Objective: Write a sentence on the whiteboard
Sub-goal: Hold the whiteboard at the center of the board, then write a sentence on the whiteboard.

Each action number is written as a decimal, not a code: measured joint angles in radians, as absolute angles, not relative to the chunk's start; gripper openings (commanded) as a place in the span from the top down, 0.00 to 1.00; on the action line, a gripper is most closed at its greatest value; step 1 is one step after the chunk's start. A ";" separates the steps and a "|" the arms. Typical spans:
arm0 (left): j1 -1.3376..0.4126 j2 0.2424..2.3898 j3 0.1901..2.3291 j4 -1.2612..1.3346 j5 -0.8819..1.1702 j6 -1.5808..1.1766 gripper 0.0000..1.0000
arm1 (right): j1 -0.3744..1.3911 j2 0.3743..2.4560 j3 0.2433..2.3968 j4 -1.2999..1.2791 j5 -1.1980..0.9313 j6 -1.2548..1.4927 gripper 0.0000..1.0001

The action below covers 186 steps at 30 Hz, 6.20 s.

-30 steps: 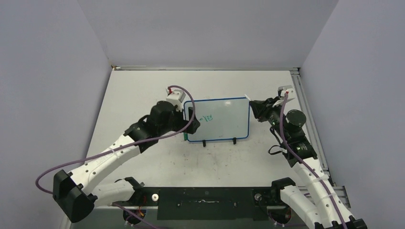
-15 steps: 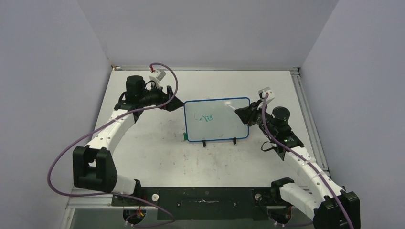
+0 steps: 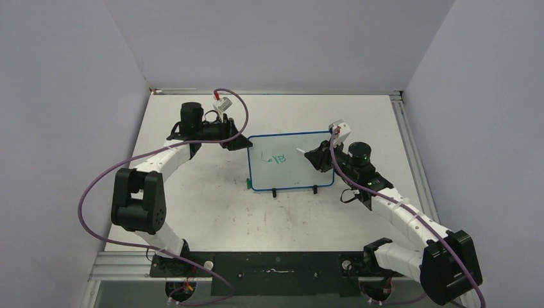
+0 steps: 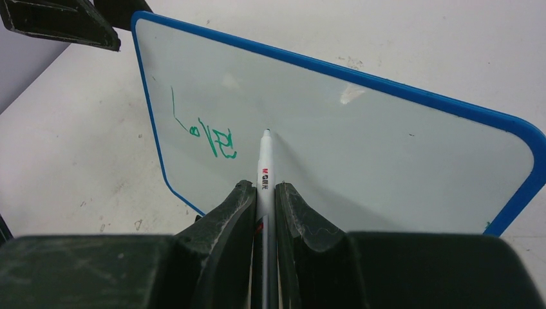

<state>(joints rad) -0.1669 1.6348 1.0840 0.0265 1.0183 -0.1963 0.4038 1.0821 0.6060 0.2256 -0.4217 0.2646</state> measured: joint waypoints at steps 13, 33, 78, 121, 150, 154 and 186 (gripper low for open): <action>-0.168 1.639 1.084 0.107 1.063 -0.196 0.86 | 0.408 1.104 0.607 0.254 -0.405 0.249 0.95; -0.170 1.648 1.084 0.105 1.059 -0.094 1.00 | 0.428 1.103 0.607 0.253 -0.336 0.218 0.95; -0.175 1.644 1.084 0.098 1.048 -0.067 1.00 | 0.538 1.013 0.532 0.198 -0.089 0.247 0.95; -0.176 1.637 1.083 0.086 1.040 -0.066 1.00 | 0.564 0.963 0.491 0.141 -0.011 0.288 0.95; -0.176 1.637 1.083 0.086 1.036 -0.066 1.00 | 0.570 0.959 0.492 0.157 0.048 0.273 0.95; -0.176 1.637 1.083 0.086 1.034 -0.067 1.00 | 0.570 0.968 0.492 0.171 0.041 0.272 0.95; -0.176 1.636 1.083 0.085 1.029 -0.067 1.00 | 0.579 0.876 0.485 0.080 0.073 0.281 0.95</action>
<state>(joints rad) -0.1761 1.6363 1.0832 0.0849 1.0290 -0.0666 0.5785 0.8764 0.4854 0.0795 0.0727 0.2810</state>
